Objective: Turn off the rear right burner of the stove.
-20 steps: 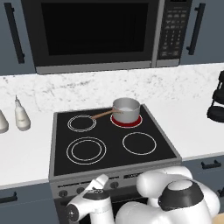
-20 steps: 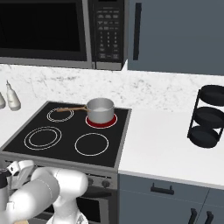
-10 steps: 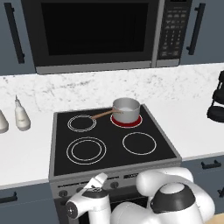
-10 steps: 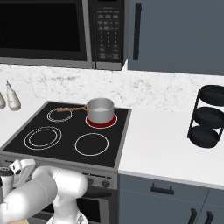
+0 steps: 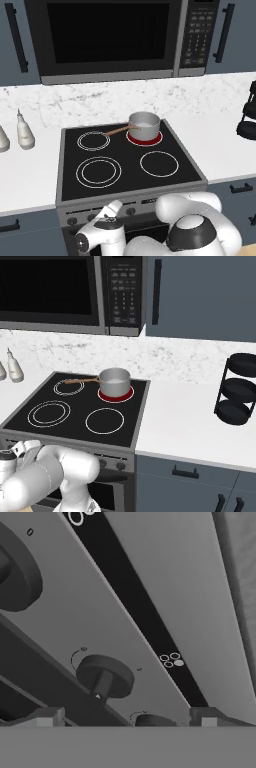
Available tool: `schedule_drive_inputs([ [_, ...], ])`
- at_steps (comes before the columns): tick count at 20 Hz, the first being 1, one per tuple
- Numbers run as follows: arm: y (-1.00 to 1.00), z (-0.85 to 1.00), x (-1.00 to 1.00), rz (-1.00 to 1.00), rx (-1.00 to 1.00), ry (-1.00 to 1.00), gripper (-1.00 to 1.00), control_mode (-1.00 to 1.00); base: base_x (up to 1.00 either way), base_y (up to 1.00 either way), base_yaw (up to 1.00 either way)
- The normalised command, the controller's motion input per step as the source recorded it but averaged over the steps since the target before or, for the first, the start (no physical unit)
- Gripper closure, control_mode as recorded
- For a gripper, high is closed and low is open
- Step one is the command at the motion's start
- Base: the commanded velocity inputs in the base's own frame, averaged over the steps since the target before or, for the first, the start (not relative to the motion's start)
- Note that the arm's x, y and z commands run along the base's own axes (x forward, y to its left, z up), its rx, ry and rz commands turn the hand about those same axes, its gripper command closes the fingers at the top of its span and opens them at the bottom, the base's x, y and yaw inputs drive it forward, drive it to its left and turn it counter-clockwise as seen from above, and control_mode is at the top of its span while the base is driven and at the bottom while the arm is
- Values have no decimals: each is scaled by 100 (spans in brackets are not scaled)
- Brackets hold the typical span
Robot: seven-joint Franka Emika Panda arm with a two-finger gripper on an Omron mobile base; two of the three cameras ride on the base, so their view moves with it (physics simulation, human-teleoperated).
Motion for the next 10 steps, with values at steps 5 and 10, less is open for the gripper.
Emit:
schedule_drive_inputs([
  [5, 3, -1, 19, 0, 0, 0, -100, -100, 0, 0, 0],
  [10, 1, -26, 6, 0, 0, 0, -100, -100, 0, 0, 0],
])
